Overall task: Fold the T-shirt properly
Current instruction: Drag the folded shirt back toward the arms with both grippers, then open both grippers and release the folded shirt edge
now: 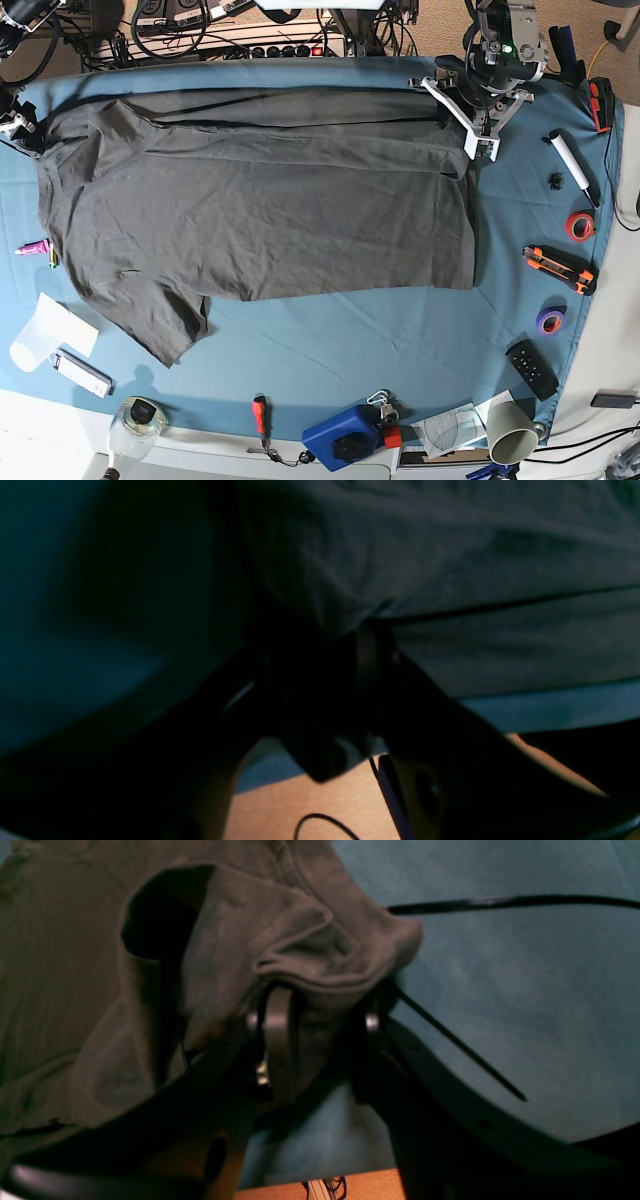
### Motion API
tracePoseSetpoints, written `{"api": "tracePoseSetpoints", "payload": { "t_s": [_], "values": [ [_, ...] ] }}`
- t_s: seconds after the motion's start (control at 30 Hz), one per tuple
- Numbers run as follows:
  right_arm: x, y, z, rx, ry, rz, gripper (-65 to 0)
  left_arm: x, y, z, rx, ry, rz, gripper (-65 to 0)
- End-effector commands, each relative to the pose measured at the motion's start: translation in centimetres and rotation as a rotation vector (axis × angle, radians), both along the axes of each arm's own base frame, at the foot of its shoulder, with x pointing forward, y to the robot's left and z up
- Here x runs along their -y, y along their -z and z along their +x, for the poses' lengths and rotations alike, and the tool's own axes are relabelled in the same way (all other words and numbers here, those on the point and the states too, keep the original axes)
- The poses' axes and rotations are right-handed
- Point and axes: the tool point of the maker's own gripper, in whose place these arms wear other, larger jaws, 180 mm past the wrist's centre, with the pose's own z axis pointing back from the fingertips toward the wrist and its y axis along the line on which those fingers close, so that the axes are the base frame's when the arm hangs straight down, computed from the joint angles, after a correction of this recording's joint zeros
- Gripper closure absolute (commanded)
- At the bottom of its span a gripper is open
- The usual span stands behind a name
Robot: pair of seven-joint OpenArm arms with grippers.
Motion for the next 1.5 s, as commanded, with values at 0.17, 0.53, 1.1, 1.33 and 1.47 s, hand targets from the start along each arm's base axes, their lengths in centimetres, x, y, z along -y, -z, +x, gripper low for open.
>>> {"api": "tracePoseSetpoints", "payload": {
  "t_s": [0.17,0.53,1.1,1.33,1.47],
  "values": [
    [1.9,-4.3,1.8,0.151,0.025,-0.034,-17.5,-1.4,-2.2,0.6,0.051,-0.009,0.079,-20.5],
    [3.4,-5.8,1.3,0.206,0.083,-0.054,-17.4,-2.9,-3.0,1.3,0.100,-0.016,0.176,-20.4],
    [4.6,-9.1,3.8,0.352,0.118,-0.082,-17.4,-7.9,-8.6,3.8,0.322,-0.155,0.452,-20.4],
    [5.0,-13.6,6.0,0.507,0.096,-0.077,-17.4,-5.2,-10.1,6.6,0.465,-0.155,0.265,-20.4],
    [5.5,-15.1,6.9,0.520,0.084,-0.112,-17.5,-4.0,-10.0,8.0,0.483,-0.106,0.214,-20.4]
  ]
}}
